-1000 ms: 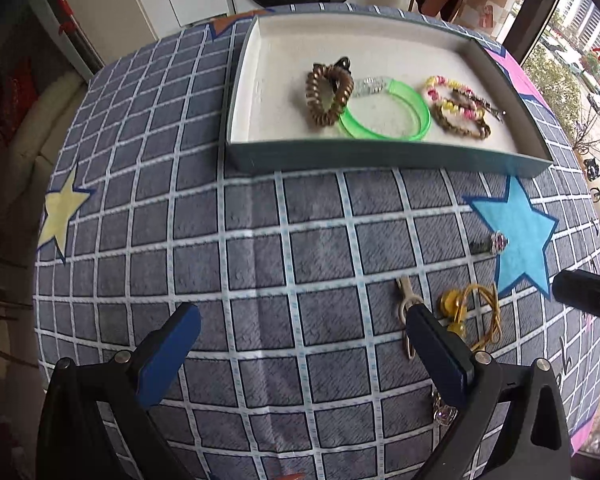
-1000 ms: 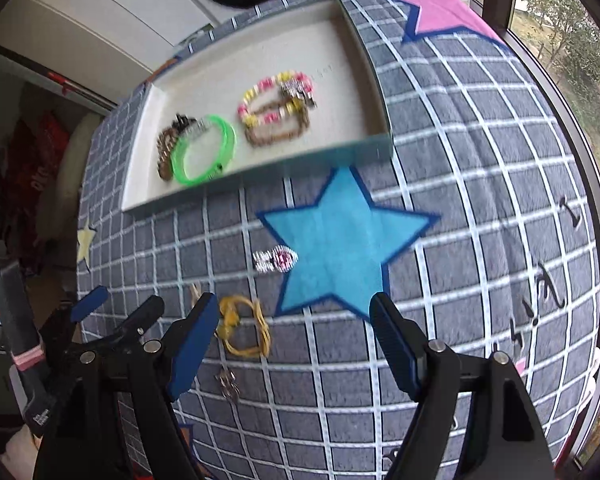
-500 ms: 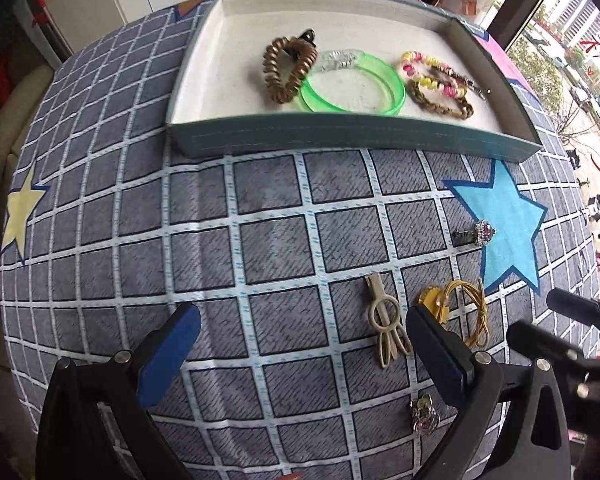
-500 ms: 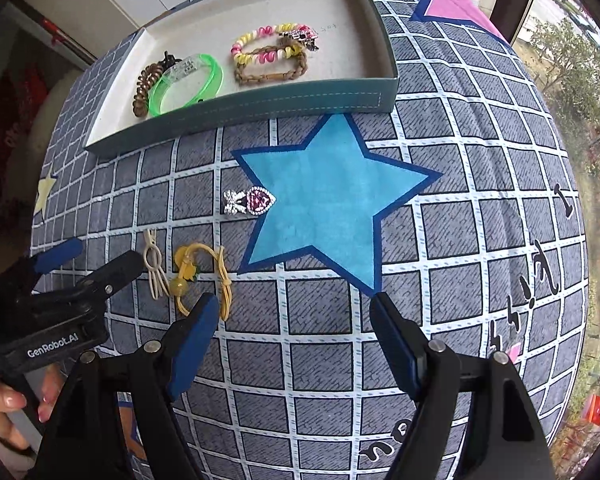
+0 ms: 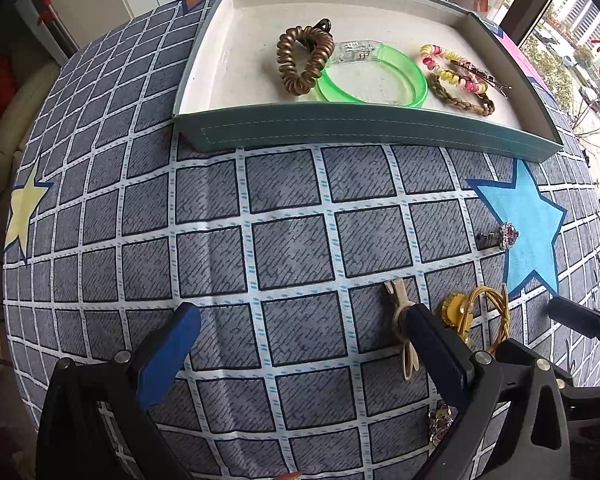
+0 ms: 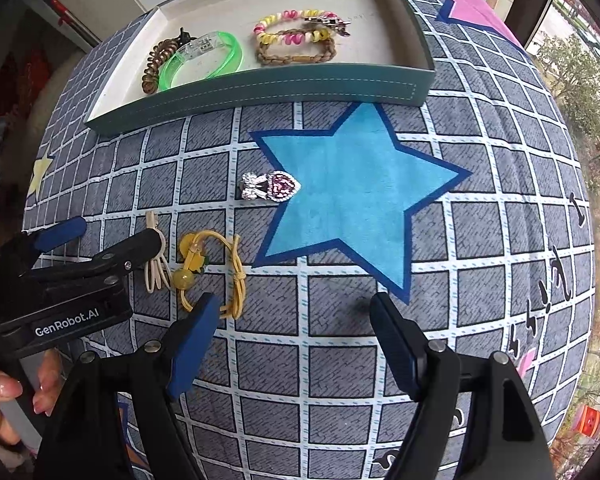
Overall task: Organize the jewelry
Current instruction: 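Grasp the beige bunny hair clip with the left tool while the right tool grasps the yellow beaded hair tie, then carry the bunny clip over the tray with the left tool while the right tool carries the yellow hair tie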
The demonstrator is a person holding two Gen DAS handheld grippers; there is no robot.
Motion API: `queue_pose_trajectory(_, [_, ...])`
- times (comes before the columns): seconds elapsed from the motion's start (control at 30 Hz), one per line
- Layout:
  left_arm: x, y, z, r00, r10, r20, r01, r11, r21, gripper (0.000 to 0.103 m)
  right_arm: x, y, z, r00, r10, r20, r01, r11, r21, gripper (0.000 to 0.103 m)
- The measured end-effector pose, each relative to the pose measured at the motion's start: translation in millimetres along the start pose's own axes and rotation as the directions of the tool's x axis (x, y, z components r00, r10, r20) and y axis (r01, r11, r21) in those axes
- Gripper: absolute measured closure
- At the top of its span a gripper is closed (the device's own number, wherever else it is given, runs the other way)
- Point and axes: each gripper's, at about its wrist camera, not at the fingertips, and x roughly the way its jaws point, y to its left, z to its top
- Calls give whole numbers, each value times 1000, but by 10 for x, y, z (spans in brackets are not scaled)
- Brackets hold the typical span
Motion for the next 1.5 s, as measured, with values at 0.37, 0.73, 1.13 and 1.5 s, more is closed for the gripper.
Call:
queue_pose_trajectory(0.37, [-35, 166, -64, 999, 33, 9, -33, 999, -3, 0, 233, 526, 108, 988, -140, 60, 147, 982, -116, 42])
queue_pose_trajectory(0.73, [-161, 244, -53, 999, -15, 28, 17, 997, -70, 0, 273, 788, 51, 990, -116, 84, 129, 977, -172, 97])
queue_pose_trajectory(1.13, [-68, 143, -103, 999, -45, -9, 44, 997, -70, 7, 205, 503, 26, 992, -96, 82, 104, 989, -103, 97])
queue_pose_trajectory(1.5, [-139, -258, -26, 999, -34, 26, 33, 998, 57, 72, 169, 220, 0, 995, -66, 78, 71, 995, -70, 97])
